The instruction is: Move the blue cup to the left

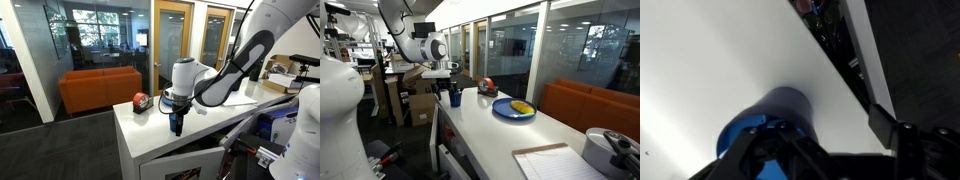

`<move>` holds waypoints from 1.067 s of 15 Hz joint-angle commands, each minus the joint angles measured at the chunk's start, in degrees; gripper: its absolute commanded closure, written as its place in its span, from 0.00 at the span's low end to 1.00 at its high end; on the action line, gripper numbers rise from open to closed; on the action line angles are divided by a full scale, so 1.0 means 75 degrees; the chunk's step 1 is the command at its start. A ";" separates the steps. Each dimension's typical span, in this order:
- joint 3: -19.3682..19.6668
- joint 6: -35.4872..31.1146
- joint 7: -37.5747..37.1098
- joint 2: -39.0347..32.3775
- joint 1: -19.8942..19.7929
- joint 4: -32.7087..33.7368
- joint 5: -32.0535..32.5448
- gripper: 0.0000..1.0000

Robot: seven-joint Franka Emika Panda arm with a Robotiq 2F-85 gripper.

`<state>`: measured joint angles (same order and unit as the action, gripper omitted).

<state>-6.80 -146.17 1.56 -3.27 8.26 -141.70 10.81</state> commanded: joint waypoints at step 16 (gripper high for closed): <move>0.0588 0.3785 -0.1828 0.0417 -0.0794 0.3653 0.0505 0.00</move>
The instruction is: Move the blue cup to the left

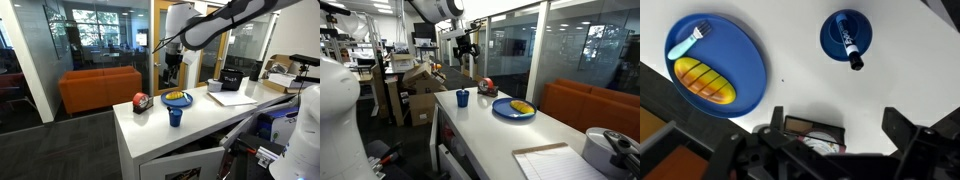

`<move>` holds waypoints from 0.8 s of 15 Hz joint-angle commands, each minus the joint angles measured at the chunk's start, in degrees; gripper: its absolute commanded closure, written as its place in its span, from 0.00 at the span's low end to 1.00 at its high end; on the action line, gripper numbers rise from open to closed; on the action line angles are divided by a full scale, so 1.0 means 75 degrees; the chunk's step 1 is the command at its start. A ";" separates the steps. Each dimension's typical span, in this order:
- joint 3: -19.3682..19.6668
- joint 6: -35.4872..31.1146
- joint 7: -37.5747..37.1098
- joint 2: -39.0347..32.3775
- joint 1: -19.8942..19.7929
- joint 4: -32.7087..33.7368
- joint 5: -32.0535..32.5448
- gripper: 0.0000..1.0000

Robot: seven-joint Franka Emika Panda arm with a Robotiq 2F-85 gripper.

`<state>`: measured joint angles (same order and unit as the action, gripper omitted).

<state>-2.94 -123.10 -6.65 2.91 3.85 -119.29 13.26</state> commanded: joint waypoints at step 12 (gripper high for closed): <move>0.0366 0.1103 -0.1094 -0.0596 -0.0362 0.0899 0.0041 0.00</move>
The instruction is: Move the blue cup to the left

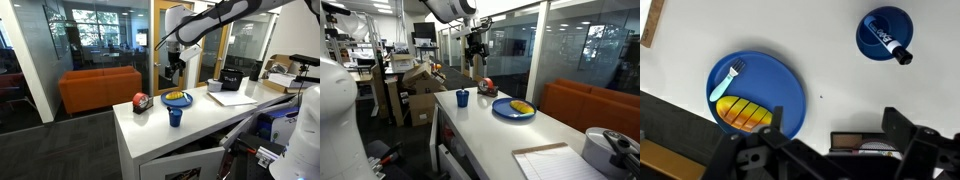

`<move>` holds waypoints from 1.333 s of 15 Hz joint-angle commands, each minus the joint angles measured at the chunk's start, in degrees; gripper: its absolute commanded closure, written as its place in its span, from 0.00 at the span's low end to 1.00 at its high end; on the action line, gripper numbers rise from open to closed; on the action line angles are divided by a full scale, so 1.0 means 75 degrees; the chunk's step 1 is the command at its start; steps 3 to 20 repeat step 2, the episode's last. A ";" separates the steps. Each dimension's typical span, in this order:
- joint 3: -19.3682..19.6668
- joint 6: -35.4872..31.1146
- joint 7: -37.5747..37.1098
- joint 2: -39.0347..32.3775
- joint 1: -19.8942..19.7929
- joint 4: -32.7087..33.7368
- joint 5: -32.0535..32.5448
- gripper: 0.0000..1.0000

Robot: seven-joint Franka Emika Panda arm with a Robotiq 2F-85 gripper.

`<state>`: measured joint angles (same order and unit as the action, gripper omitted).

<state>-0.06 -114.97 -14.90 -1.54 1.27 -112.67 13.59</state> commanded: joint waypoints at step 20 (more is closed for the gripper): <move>-0.0016 0.0019 0.0005 -0.0002 -0.0019 0.0016 -0.0003 0.00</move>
